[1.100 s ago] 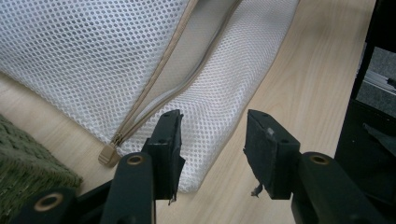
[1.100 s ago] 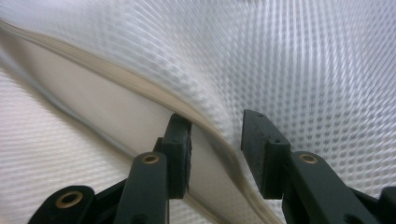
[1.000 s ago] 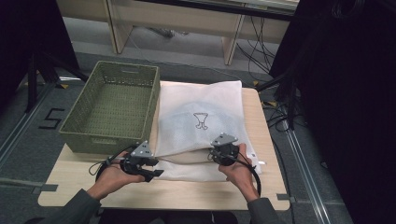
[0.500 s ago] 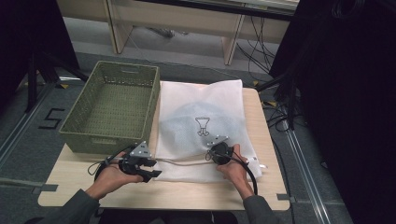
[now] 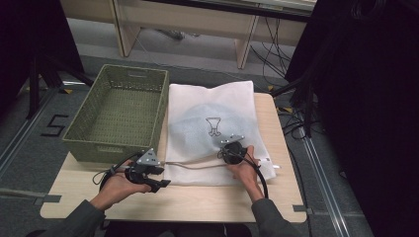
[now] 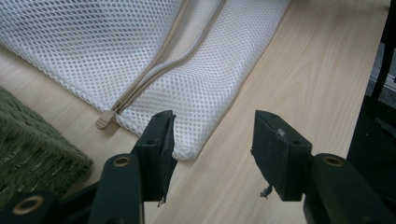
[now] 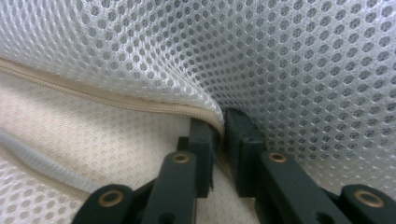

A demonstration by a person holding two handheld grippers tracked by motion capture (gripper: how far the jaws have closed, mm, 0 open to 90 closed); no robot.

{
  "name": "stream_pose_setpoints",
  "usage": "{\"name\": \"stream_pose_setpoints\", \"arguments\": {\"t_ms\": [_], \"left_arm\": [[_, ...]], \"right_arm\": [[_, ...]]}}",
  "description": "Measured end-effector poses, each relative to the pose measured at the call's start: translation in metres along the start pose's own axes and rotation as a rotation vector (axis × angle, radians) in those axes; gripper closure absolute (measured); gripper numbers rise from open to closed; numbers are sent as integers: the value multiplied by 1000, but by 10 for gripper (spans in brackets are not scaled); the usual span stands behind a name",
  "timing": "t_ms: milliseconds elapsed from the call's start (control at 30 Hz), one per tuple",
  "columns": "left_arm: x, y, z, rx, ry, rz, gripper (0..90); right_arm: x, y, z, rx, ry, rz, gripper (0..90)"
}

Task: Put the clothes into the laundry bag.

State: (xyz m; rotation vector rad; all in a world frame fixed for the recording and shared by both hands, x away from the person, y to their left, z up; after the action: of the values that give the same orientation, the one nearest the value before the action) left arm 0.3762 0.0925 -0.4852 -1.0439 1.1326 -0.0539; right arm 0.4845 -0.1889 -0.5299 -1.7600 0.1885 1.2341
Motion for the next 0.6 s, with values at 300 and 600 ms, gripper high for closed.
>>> {"name": "stream_pose_setpoints", "arguments": {"t_ms": [300, 600], "left_arm": [[-2, 3, 5, -9, -17, -6, 401], [-5, 5, 8, -35, -32, -13, 355]], "right_arm": [[-24, -4, 8, 28, -96, -45, 540], [-56, -1, 17, 80, -176, -107, 443]]}}
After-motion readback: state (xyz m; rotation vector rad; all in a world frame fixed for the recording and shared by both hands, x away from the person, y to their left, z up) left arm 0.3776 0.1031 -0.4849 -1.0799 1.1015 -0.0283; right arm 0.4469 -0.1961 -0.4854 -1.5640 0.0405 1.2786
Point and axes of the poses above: each handheld gripper's, and its own axes: x roughly forward along the jaws, y roughly out of its underside, z roughly to its left, the point moved 4 cm from there along x, roughly forward along the jaws, and after that the axes turned 10 degrees about -y, right-handed, at the moved point
